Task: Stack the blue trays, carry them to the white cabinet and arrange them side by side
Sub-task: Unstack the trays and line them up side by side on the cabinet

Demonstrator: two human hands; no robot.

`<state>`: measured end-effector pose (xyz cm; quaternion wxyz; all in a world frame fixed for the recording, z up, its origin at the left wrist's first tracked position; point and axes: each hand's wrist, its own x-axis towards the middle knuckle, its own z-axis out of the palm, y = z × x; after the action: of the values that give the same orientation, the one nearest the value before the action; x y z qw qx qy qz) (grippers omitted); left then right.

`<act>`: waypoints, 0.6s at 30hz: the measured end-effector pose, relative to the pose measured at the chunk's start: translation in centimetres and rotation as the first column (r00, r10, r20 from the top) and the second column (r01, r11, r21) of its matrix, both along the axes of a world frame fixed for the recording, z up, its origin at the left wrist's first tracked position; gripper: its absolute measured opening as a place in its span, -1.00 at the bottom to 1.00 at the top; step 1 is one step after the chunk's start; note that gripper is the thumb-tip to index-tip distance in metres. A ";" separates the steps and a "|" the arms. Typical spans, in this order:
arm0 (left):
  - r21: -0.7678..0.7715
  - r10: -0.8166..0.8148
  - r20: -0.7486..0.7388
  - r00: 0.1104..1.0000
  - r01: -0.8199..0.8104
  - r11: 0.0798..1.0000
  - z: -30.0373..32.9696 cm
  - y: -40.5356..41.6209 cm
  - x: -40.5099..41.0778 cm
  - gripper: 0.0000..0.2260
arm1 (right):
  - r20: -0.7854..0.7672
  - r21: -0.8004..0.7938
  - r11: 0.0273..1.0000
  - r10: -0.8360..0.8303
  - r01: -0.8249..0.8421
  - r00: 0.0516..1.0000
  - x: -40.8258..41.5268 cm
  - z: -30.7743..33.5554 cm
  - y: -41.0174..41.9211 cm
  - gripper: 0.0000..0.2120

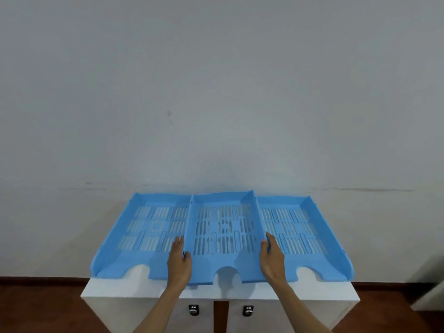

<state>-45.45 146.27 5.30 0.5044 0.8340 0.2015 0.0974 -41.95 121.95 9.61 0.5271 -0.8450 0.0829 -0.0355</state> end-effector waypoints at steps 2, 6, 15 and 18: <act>0.011 0.027 0.005 1.000 -0.027 1.000 -0.4 0.1 -0.2 -0.51 | 0.001 0.006 1.000 0.005 -0.005 1.000 0.0 -0.1 0.3 -0.60; 0.000 0.022 0.008 1.000 -0.022 1.000 -0.7 0.6 0.0 -0.51 | -0.033 0.013 1.000 0.008 -0.008 0.999 0.4 -1.9 0.8 -0.56; 0.062 -0.044 0.008 0.999 0.043 0.997 -1.7 0.1 -0.6 -0.46 | -0.045 -0.030 1.000 -0.010 0.008 0.999 0.5 -5.8 0.3 -0.49; 0.132 -0.089 0.027 0.996 0.085 0.988 -2.5 0.5 -0.4 -0.41 | -0.032 -0.085 0.996 0.021 -0.023 0.999 0.4 -5.5 -0.2 -0.45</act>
<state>-45.88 146.73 2.81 0.4557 0.8715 0.1496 0.1019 -41.54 121.76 4.14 0.4895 -0.8681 0.0802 -0.0200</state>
